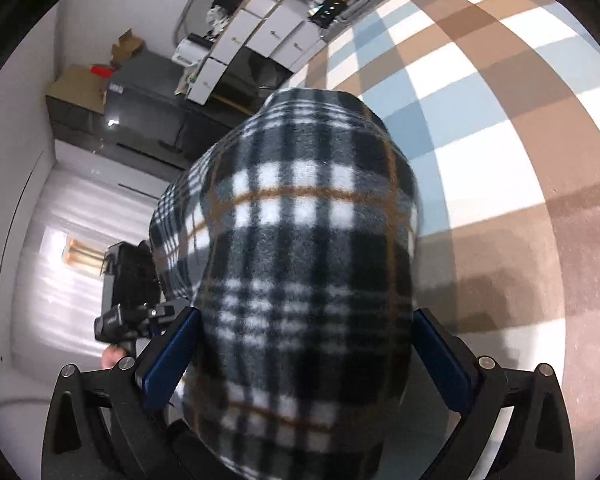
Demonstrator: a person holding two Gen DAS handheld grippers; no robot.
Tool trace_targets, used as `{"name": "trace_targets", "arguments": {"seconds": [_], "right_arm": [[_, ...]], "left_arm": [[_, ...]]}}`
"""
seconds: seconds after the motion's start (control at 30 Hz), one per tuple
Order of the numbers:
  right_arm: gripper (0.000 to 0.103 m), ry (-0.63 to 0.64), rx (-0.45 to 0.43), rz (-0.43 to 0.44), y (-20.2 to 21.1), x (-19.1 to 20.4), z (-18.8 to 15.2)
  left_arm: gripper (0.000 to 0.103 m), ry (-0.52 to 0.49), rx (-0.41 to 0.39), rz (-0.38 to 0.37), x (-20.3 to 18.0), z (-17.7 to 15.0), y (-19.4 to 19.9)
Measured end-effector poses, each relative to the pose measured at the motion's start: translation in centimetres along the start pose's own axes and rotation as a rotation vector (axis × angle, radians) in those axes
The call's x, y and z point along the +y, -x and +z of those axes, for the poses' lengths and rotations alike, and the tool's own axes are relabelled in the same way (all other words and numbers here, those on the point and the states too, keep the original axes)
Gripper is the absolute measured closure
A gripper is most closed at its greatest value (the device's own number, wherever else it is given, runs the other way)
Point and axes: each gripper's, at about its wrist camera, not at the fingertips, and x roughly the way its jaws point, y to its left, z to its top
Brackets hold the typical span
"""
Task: Fold large clothes
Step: 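Grasp the plaid bundle with both grippers from its two sides, then lift the plaid bundle off the bed with both grippers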
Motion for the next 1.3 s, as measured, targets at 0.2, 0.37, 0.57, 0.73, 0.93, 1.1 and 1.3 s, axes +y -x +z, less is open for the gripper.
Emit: {"name": "trace_targets", "arguments": {"seconds": [0.2,0.37,0.57,0.73,0.93,1.1,1.3], "right_arm": [[0.0,0.012,0.01,0.035,-0.3,-0.5,0.1],[0.0,0.007,0.037,0.075,-0.9,-1.6,0.2],[0.0,-0.003,0.047,0.085,-0.8,-1.7,0.2],[0.007,-0.017,0.045,0.113,-0.2,-1.8,0.1],[0.009,0.005,0.057,0.119,-0.1,-1.7,-0.5],[0.007,0.008,0.054,0.124,-0.2,-2.0,-0.4],[0.007,0.002,0.055,0.126,-0.6,-1.7,-0.3]], "left_arm": [[0.015,0.015,0.029,-0.061,0.7,0.2,-0.4],[0.015,0.001,0.037,-0.062,0.2,0.5,-1.4],[0.032,-0.013,0.048,-0.082,-2.6,1.8,-2.1],[0.058,-0.065,0.041,-0.09,-4.6,0.9,-1.5],[0.032,-0.002,0.063,-0.034,-4.0,1.4,-2.8],[0.029,0.016,0.087,-0.078,-3.3,1.5,-3.3],[0.029,0.004,0.097,-0.126,-2.8,2.1,-4.3]]}}
